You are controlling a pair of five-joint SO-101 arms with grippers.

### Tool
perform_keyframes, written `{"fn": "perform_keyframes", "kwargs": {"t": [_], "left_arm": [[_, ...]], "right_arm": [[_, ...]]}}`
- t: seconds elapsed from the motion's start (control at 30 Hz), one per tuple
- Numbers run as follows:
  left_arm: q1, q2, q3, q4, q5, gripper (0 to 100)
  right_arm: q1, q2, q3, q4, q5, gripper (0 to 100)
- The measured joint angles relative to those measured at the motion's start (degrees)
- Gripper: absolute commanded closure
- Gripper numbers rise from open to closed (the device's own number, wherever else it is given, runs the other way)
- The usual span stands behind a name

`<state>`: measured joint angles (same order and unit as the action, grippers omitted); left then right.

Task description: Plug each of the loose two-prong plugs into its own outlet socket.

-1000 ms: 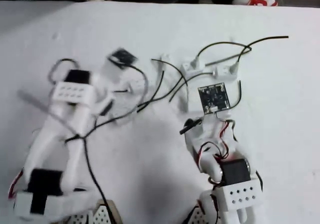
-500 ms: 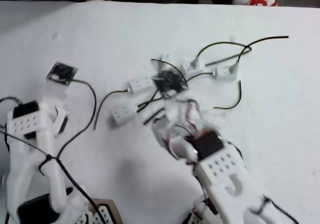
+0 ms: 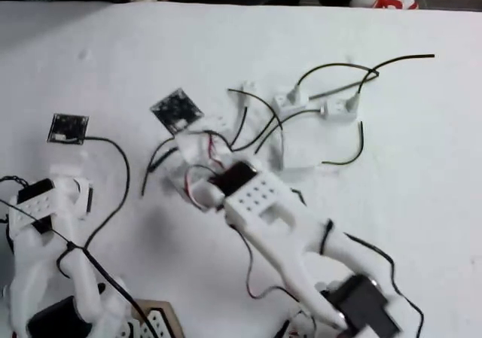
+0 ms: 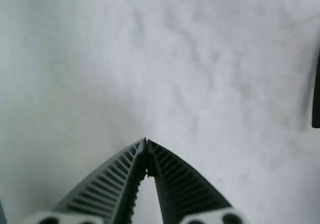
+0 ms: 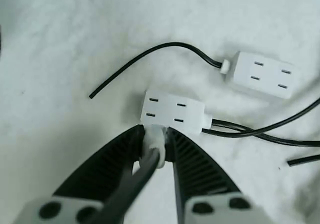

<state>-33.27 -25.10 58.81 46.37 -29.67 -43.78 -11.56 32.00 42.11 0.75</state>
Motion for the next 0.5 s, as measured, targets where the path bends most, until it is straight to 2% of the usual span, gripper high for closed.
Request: {"fn": "perform_keyframes", "kwargs": {"t": [0.23, 0.5], "left_arm": [[-0.4, 0.0, 1.1, -0.7, 0.0, 98], [-0.4, 0.0, 1.8, -1.9, 0.0, 98]], "right_arm": [[-1.6, 11.3, -8.2, -0.8, 0.0, 98.1], [-1.7, 17.4, -13.2, -0.9, 0.0, 98.1]]}}
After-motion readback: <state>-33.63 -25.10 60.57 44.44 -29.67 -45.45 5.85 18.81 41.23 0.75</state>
